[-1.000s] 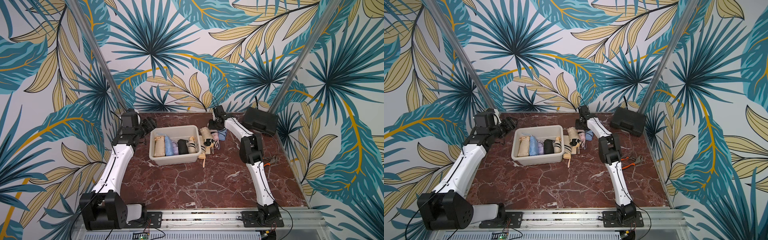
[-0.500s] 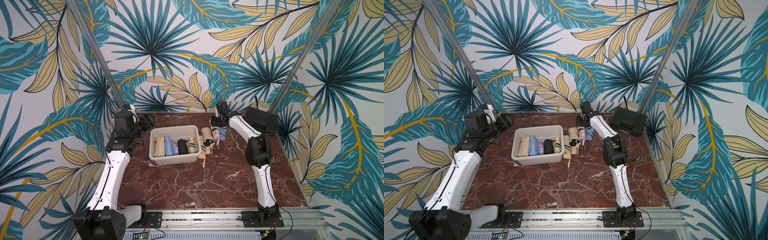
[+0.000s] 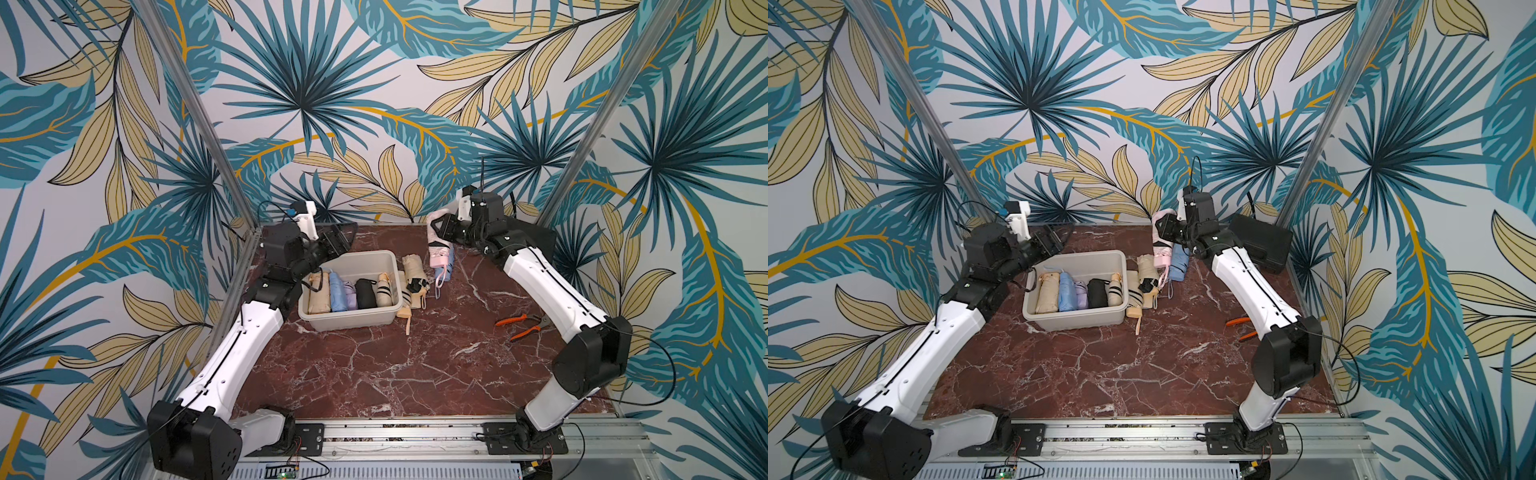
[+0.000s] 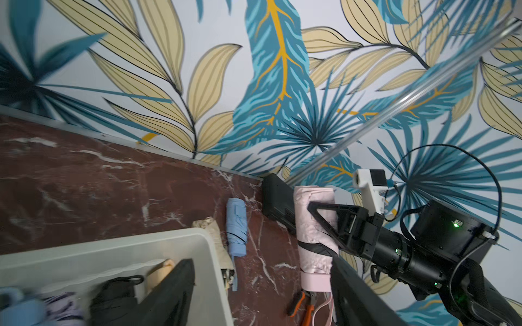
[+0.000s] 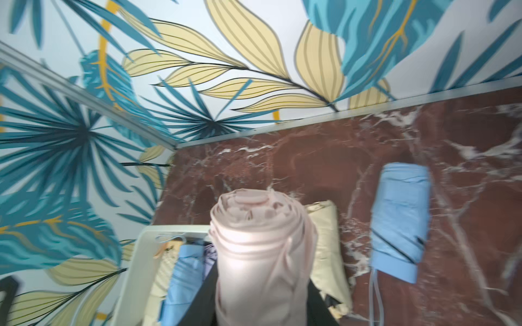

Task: Put the umbrella into the storage box
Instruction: Pick up the umbrella from the center of the board.

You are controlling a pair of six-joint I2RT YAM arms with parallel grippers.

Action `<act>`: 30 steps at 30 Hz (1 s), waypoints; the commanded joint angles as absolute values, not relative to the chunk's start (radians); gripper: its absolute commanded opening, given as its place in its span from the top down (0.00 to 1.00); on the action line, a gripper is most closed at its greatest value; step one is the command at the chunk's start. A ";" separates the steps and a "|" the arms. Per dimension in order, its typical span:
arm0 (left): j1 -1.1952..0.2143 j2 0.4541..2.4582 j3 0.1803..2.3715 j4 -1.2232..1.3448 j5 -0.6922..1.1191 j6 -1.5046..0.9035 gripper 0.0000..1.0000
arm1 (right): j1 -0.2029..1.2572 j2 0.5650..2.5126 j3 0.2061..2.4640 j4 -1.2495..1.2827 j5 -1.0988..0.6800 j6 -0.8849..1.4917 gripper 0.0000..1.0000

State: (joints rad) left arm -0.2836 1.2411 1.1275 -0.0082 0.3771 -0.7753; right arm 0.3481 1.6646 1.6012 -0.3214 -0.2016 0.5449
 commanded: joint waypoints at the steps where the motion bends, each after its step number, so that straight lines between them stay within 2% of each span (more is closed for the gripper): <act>1: -0.380 1.262 1.109 0.167 0.415 -0.820 0.18 | 0.394 1.602 1.543 -0.114 -0.333 0.684 0.73; 6: -0.428 1.287 1.030 0.334 0.509 -0.919 0.11 | 0.452 1.562 1.478 0.097 -0.462 0.779 0.73; 17: -0.429 1.287 0.970 0.378 0.627 -0.988 0.11 | 0.504 1.568 1.436 0.337 -0.531 0.910 0.73; 19: -0.429 1.312 0.970 0.428 0.662 -1.025 0.16 | 0.513 1.579 1.439 0.358 -0.532 0.923 0.73; 22: -0.429 1.326 0.953 0.527 0.670 -1.075 0.29 | 0.525 1.589 1.442 0.365 -0.527 0.926 0.73; 24: -0.429 1.324 0.949 0.545 0.660 -1.078 0.39 | 0.529 1.592 1.434 0.373 -0.517 0.928 0.74; 30: -0.425 1.327 0.948 0.570 0.676 -1.077 0.58 | 0.538 1.596 1.417 0.365 -0.507 0.906 0.74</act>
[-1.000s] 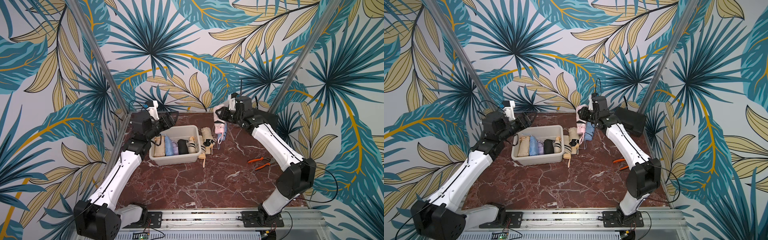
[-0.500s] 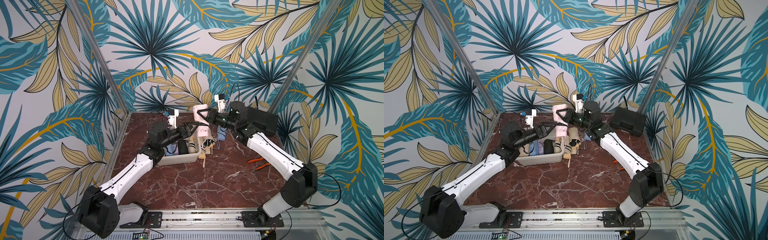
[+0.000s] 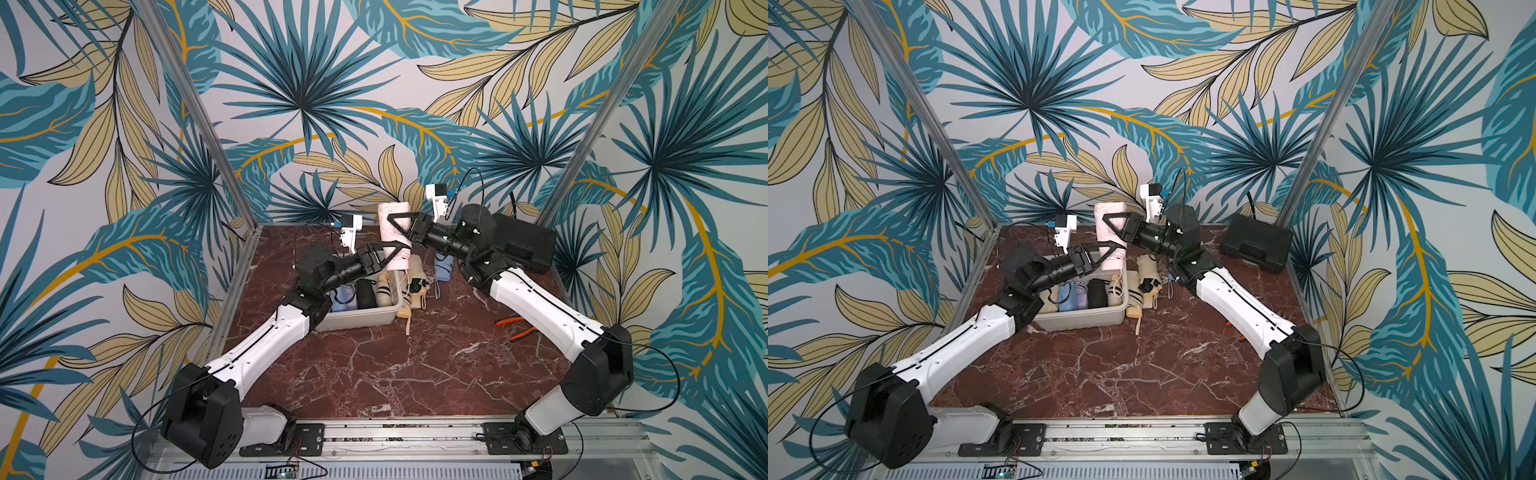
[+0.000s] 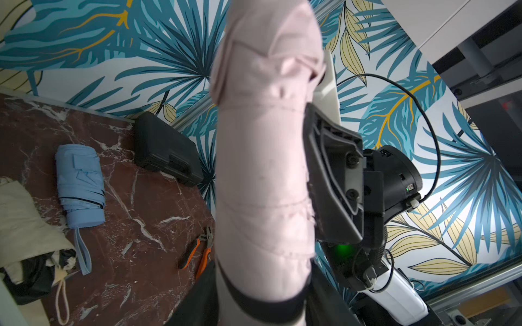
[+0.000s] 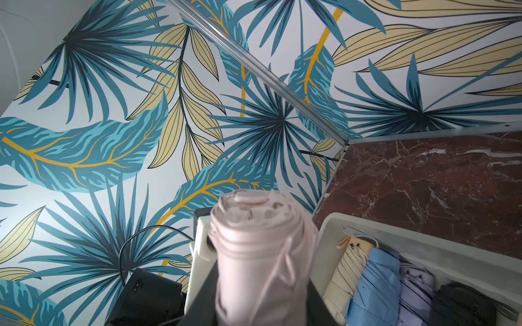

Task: Put the umbrella into the storage box
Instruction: Pick up the umbrella from the center of the board.

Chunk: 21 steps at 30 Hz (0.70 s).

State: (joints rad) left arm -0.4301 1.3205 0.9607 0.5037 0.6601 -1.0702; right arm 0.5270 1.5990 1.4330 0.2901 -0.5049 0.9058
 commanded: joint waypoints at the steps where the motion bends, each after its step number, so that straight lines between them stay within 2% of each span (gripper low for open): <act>1: -0.425 1.325 0.948 0.573 0.675 -1.077 0.61 | 0.539 1.594 1.412 0.361 -0.503 0.902 0.74; 5: -0.413 1.327 0.944 0.564 0.672 -1.077 0.74 | 0.539 1.582 1.397 0.328 -0.468 0.877 0.66; 10: -0.371 1.336 0.931 0.563 0.694 -1.093 0.86 | 0.538 1.567 1.422 0.138 -0.370 0.769 0.37; 13: -0.348 1.328 0.930 0.470 0.708 -1.056 0.95 | 0.522 1.544 1.449 -0.009 -0.306 0.667 0.22; 15: -0.346 1.303 0.937 0.306 0.688 -0.948 0.99 | 0.502 1.528 1.514 -0.175 -0.273 0.519 0.18; 21: -0.363 1.269 1.146 -0.380 0.511 -0.379 1.00 | 0.475 1.531 1.748 -0.646 -0.238 0.067 0.15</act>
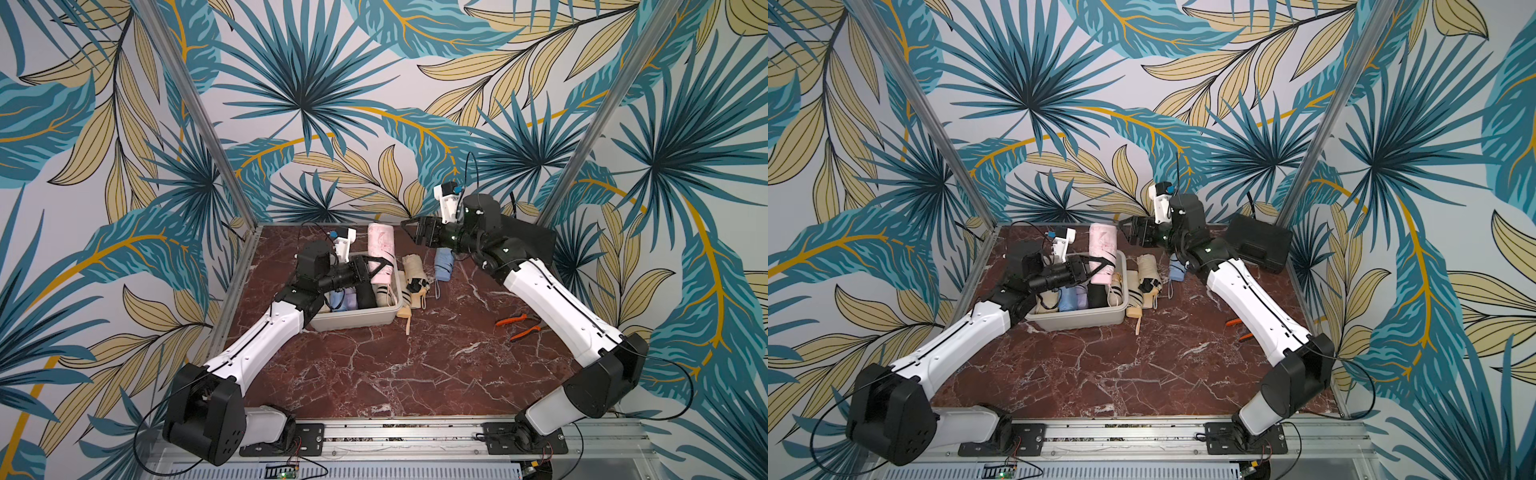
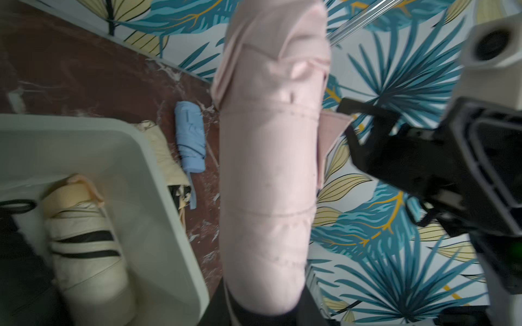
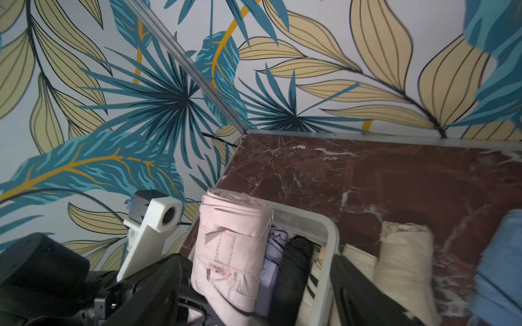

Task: Put the umbrella into the storage box
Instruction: Pick up the umbrella from the center of the board.

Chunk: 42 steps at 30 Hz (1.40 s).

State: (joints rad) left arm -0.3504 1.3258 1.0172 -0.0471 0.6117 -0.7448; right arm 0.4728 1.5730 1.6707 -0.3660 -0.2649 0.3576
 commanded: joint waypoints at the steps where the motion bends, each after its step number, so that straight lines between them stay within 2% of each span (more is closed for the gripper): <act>1: -0.369 1.267 1.175 -0.440 0.469 -0.302 1.00 | 0.476 1.532 1.773 -0.687 -0.255 0.032 0.15; 3: -0.393 1.264 1.231 -0.547 0.364 -0.130 1.00 | 0.476 1.537 1.815 -0.768 -0.297 -0.006 0.13; 7: -0.436 1.230 1.252 -0.589 0.235 0.151 1.00 | 0.476 1.543 1.858 -0.897 -0.352 -0.008 0.12; 13: -0.516 1.120 1.139 -0.488 0.270 0.655 1.00 | 0.492 1.553 1.928 -1.026 -0.369 -0.020 0.09; 17: -0.578 1.056 1.027 -0.365 0.281 0.973 1.00 | 0.504 1.598 2.005 -1.103 -0.372 0.054 0.08; 24: -0.632 1.067 1.009 -0.245 0.196 1.066 1.00 | 0.602 1.691 2.071 -1.252 -0.394 0.058 0.07; 30: -0.669 1.041 0.971 -0.200 0.150 1.154 1.00 | 0.651 1.795 2.158 -1.401 -0.334 0.013 0.07; 37: -0.720 1.041 0.916 -0.131 0.086 1.192 1.00 | 0.655 1.853 2.175 -1.496 -0.479 -0.005 0.08; 42: -0.727 1.055 0.926 -0.125 0.072 1.228 1.00 | 0.661 1.841 2.132 -1.510 -0.498 -0.018 0.09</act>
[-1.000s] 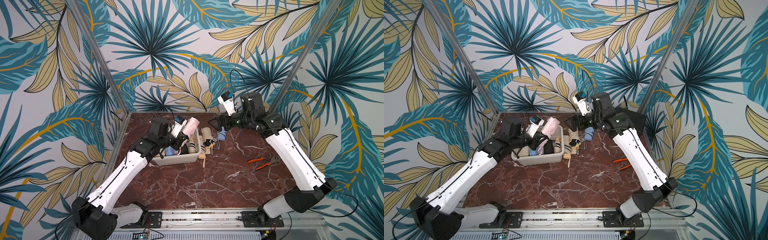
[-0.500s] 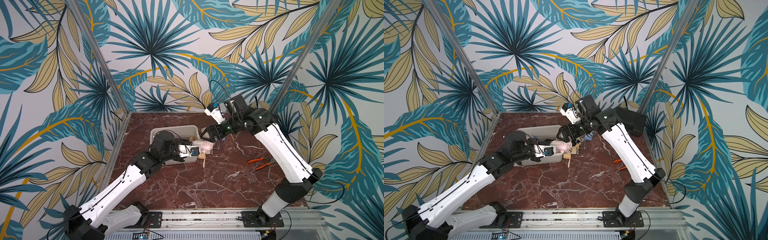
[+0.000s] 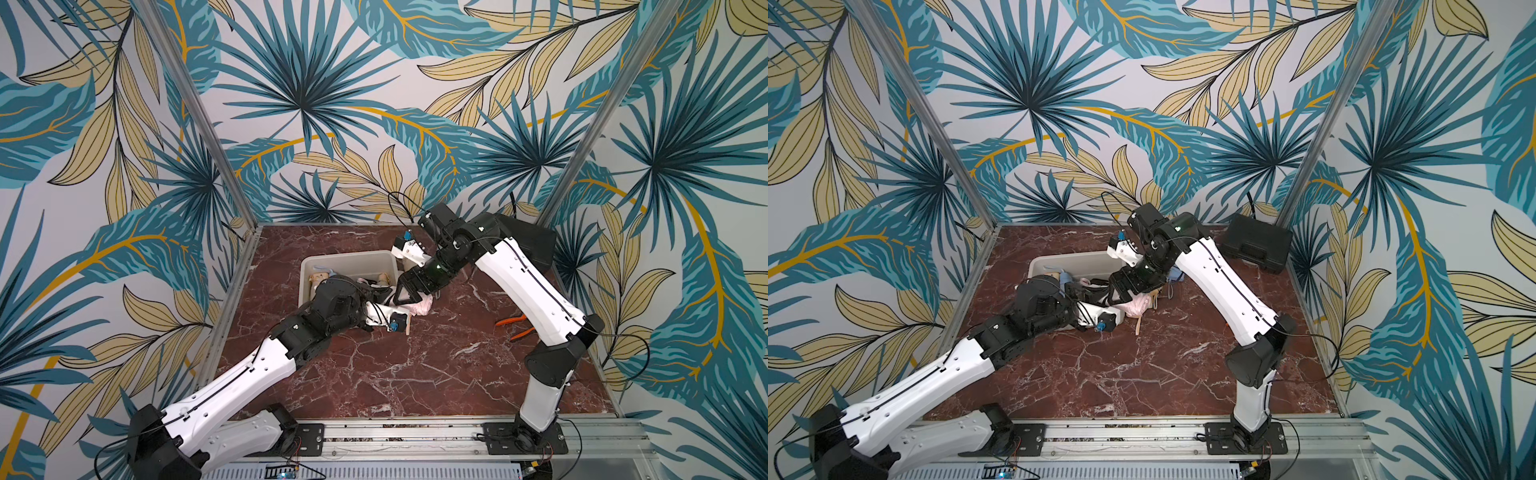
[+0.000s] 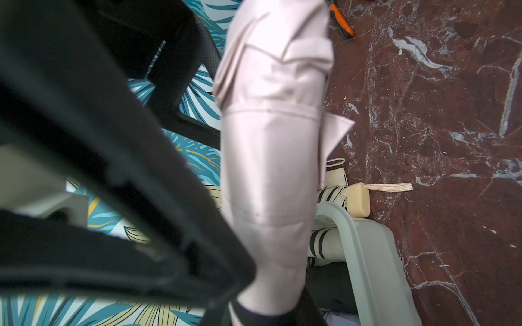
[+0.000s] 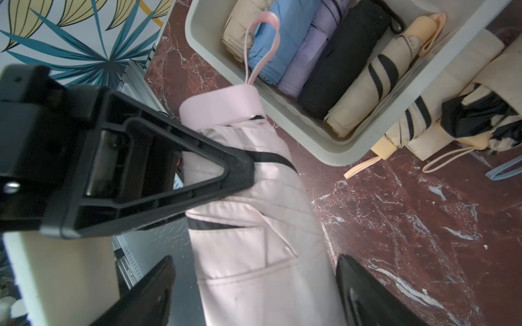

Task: Put the umbrella into the storage box
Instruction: Pick up the umbrella from the center of the board.

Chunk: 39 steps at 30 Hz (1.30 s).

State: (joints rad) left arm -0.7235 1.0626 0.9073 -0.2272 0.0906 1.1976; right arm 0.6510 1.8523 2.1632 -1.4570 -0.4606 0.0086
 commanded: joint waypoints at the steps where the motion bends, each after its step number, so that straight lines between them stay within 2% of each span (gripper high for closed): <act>1: -0.727 1.058 0.929 -0.123 0.075 1.235 1.00 | 0.663 1.837 2.116 -1.514 -0.485 -0.024 0.09; 5: -0.728 1.063 0.947 -0.124 0.095 1.257 1.00 | 0.669 1.835 2.074 -1.528 -0.439 -0.044 0.08; 8: -0.727 1.071 0.959 -0.126 0.102 1.269 1.00 | 0.673 1.836 2.075 -1.526 -0.433 -0.059 0.12; 13: -0.727 1.081 0.970 -0.121 0.107 1.290 1.00 | 0.673 1.839 2.084 -1.516 -0.416 -0.056 0.25; 15: -0.727 1.081 0.969 -0.113 0.102 1.294 0.97 | 0.673 1.835 2.085 -1.510 -0.410 -0.054 0.32; 17: -0.727 1.078 0.975 -0.112 0.092 1.291 0.88 | 0.672 1.831 2.085 -1.504 -0.412 -0.051 0.39; 19: -0.727 1.073 0.980 -0.110 0.071 1.272 0.74 | 0.673 1.825 2.087 -1.492 -0.421 -0.042 0.47; 24: -0.727 1.039 0.946 -0.079 0.035 1.249 0.22 | 0.673 1.805 2.060 -1.412 -0.427 0.042 0.59; 25: -0.727 1.033 0.941 -0.081 0.029 1.241 0.02 | 0.673 1.798 2.044 -1.387 -0.433 0.068 0.60; 31: -0.727 0.965 0.882 -0.096 -0.038 1.117 0.00 | 0.673 1.735 1.926 -1.193 -0.426 0.202 0.69; 33: -0.727 0.921 0.849 -0.099 -0.052 1.041 0.00 | 0.673 1.727 1.913 -1.165 -0.388 0.234 0.69; 39: -0.728 0.731 0.758 -0.186 -0.266 0.696 0.00 | 0.673 1.730 1.867 -1.077 -0.202 0.342 0.69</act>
State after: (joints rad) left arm -0.7269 0.8074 0.7818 -0.1505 -0.1398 0.9333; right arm 0.6693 1.7485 1.8877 -1.1744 -0.3038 0.2600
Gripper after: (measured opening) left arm 0.999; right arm 0.468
